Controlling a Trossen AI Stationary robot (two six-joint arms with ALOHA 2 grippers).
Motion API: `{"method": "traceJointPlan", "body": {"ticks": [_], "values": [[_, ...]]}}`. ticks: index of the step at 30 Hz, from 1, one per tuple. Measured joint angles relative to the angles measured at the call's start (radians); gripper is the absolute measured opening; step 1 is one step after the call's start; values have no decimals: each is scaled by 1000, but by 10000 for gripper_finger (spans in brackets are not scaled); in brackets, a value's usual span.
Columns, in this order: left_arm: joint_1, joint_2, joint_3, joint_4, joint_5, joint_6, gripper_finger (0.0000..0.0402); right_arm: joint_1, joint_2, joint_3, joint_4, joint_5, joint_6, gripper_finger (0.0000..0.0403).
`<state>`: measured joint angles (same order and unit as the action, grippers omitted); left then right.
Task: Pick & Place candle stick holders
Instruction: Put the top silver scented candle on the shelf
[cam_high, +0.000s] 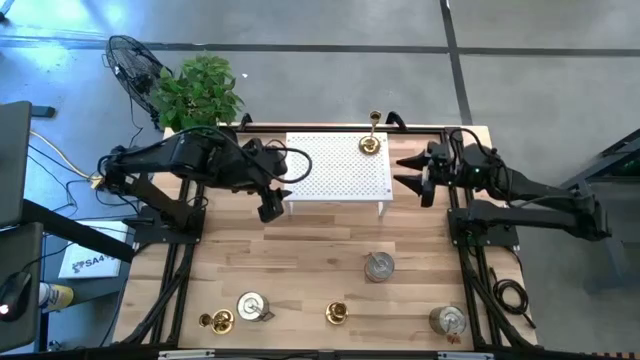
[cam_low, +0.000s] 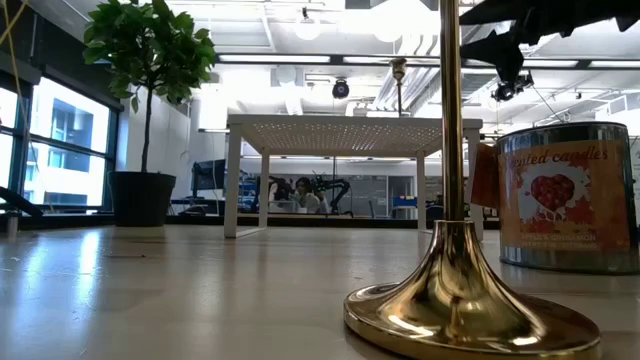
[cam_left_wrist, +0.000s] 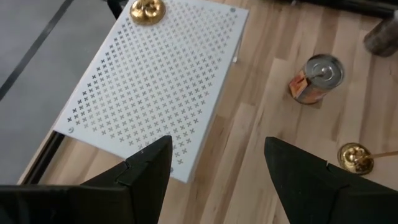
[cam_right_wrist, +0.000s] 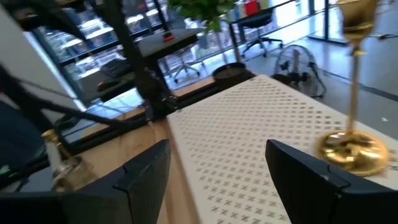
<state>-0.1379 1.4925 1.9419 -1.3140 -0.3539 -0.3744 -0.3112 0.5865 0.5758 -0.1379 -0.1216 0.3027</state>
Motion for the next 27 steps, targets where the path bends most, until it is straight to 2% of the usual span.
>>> {"method": "traceJointPlan", "body": {"ticks": [5,12,19,24,27], "values": [[0,15,-1,-4,7,0,250,110,-2,45,-77,10,-20,257],[0,23,0,-4,7,-1,250,290,29,241,-375,204,-14,257],[0,30,0,-1,7,-23,250,421,165,426,-603,358,71,257],[0,35,0,-1,7,-37,250,491,280,511,-670,362,82,257],[0,34,0,0,5,-58,250,524,341,548,-719,326,85,257]]}}
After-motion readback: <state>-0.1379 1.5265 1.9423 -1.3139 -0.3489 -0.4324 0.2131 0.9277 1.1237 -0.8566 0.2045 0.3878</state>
